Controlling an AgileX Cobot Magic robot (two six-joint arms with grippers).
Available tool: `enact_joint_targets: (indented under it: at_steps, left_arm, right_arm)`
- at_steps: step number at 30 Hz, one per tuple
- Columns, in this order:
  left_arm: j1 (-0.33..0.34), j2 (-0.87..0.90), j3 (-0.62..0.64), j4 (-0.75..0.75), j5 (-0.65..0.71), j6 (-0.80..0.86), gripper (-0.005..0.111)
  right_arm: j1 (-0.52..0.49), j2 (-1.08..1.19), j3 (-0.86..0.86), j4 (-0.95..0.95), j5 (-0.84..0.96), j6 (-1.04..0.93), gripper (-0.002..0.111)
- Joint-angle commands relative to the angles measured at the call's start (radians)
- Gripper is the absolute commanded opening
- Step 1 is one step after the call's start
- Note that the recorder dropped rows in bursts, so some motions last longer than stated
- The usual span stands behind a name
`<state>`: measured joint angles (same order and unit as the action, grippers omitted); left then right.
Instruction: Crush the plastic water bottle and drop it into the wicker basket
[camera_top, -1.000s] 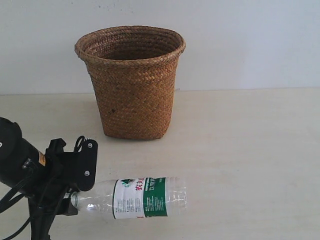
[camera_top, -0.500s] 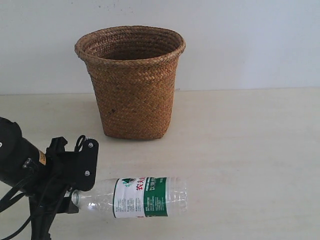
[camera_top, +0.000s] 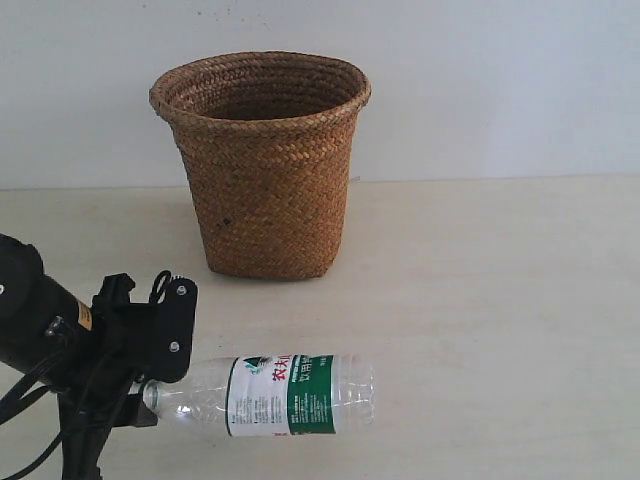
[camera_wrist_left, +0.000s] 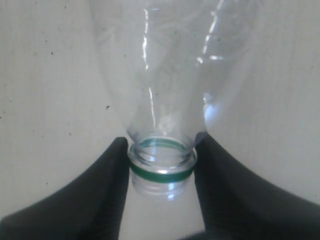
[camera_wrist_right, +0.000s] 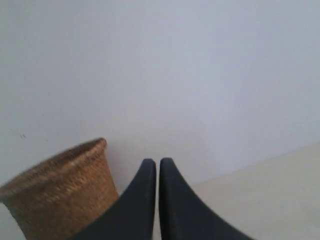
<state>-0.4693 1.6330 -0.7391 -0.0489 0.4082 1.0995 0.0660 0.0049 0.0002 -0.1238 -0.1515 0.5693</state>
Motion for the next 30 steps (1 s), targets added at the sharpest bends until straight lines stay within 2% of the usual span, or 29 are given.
enact_joint_targets:
  at_steps: [1,5,10,16,24,30]
  left_arm:
    - [-0.008,-0.003,0.004,-0.006,-0.008,0.001,0.004]
    - [-0.008,-0.003,0.004,-0.006,-0.008,0.001,0.004]
    - [-0.008,-0.003,0.004,-0.003,-0.001,0.0,0.004]
    - [-0.008,-0.003,0.004,0.008,0.003,0.0,0.004]
    - [-0.008,-0.003,0.004,0.008,-0.001,0.0,0.004]
    - [-0.008,-0.003,0.004,0.008,-0.007,0.0,0.004]
  right_arm:
    - [-0.004,-0.005,0.0,-0.006,-0.039,0.185,0.0]
    - [0.024,-0.005,0.0,-0.023,-0.045,0.22,0.0]
    - [0.123,0.071,-0.006,-0.151,-0.053,0.244,0.0]
    - [0.233,0.31,-0.095,-0.18,-0.062,0.266,0.0]
    - [0.428,0.677,-0.245,-0.225,-0.157,0.268,0.0]
    - [0.564,0.946,-0.385,-0.225,-0.159,0.266,0.0]
